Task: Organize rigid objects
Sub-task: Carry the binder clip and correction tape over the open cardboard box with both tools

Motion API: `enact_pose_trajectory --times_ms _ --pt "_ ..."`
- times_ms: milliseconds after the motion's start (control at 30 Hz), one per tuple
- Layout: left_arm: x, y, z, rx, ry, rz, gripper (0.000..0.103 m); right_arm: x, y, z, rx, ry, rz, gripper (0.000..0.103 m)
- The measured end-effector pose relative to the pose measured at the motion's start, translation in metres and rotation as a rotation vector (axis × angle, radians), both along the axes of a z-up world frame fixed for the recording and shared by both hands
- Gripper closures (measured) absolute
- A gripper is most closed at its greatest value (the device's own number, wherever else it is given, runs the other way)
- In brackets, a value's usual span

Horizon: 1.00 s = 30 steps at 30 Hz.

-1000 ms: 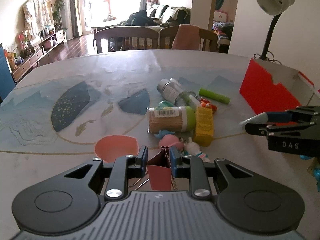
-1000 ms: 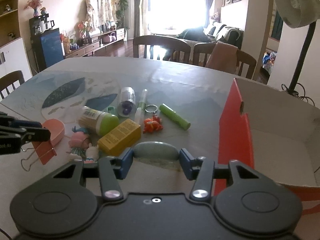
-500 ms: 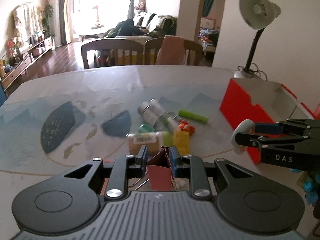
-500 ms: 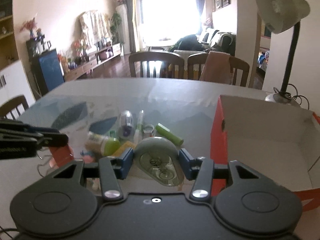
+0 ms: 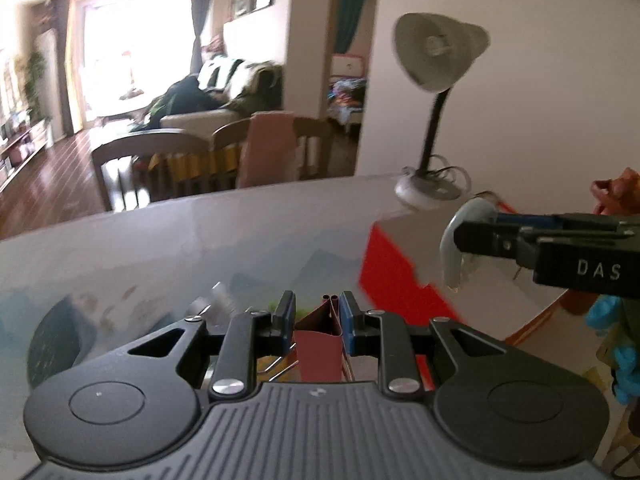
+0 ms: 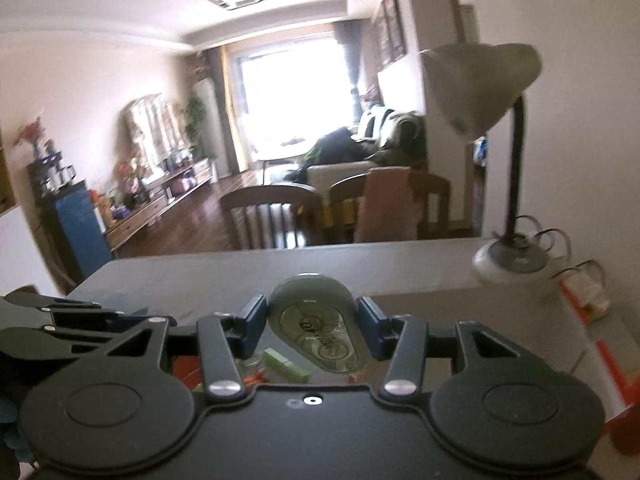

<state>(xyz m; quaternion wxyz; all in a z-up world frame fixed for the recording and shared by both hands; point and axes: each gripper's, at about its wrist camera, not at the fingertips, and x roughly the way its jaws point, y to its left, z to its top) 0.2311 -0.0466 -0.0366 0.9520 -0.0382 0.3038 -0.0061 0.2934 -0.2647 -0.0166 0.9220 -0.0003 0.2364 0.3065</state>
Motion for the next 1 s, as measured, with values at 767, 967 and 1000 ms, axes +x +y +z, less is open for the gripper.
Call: enact_pose_trajectory --times_ms 767,967,1000 --pt "0.156 -0.136 -0.002 -0.022 0.084 -0.279 0.080 0.066 -0.095 -0.070 -0.173 0.091 -0.208 0.054" --pt "0.186 -0.158 -0.039 0.007 0.165 -0.299 0.080 0.077 -0.095 -0.091 -0.223 0.141 -0.179 0.054" --pt "0.189 -0.160 -0.045 0.010 0.180 -0.299 0.080 0.079 -0.094 -0.093 -0.234 0.142 -0.173 0.054"
